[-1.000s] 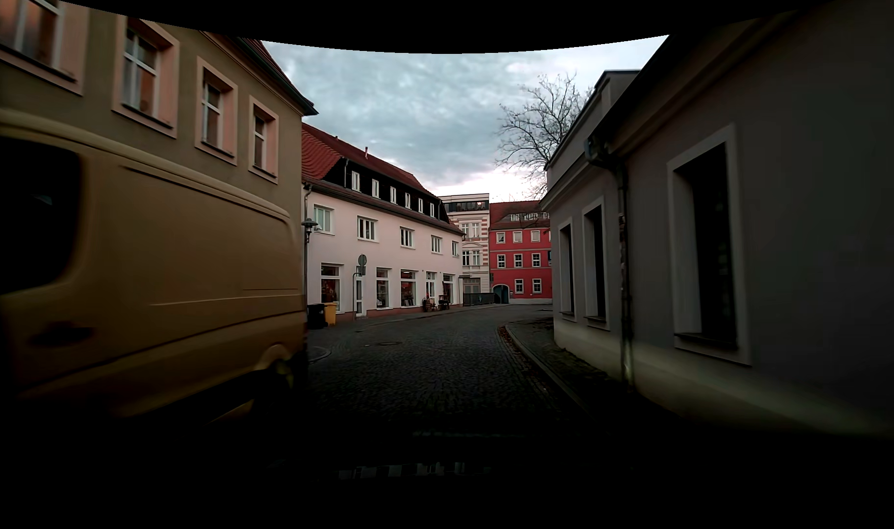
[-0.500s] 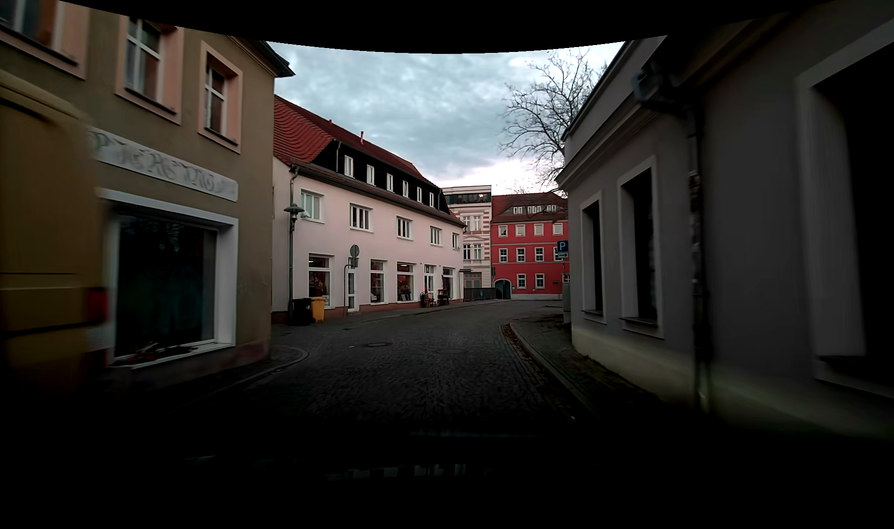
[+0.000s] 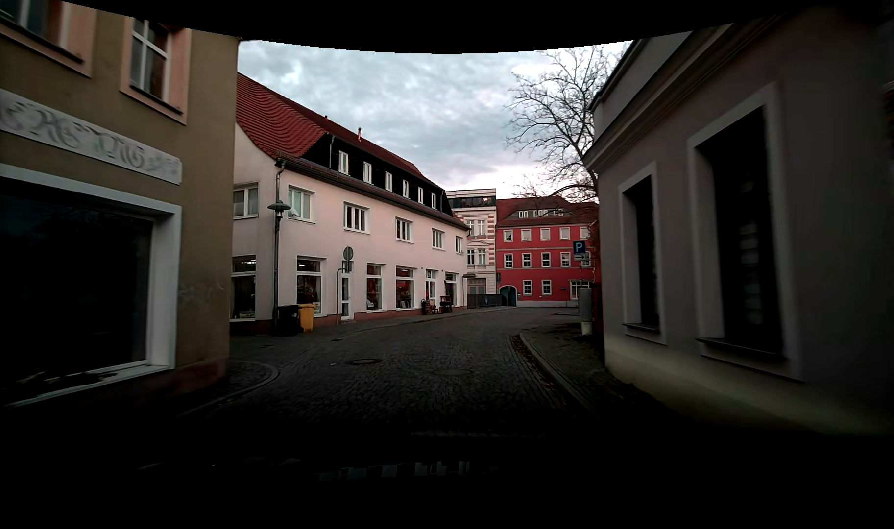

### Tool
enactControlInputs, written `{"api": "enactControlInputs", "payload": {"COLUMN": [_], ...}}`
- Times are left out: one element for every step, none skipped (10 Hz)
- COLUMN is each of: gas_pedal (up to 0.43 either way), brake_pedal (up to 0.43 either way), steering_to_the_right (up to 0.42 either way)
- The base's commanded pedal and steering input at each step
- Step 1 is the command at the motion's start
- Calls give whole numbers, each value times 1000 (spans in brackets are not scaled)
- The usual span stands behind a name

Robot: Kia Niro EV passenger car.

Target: Follow the waypoints while adhering to traffic rules and regulations

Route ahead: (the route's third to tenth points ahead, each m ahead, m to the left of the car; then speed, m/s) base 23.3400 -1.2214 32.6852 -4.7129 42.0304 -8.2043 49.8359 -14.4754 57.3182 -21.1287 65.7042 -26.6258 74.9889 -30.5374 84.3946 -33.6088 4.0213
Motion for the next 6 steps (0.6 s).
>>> {"api": "enactControlInputs", "payload": {"gas_pedal": [98, 98, 110, 110, 110, 110], "brake_pedal": [0, 0, 0, 0, 0, 0], "steering_to_the_right": [-51, -56, -63, -65, -61, -57]}}
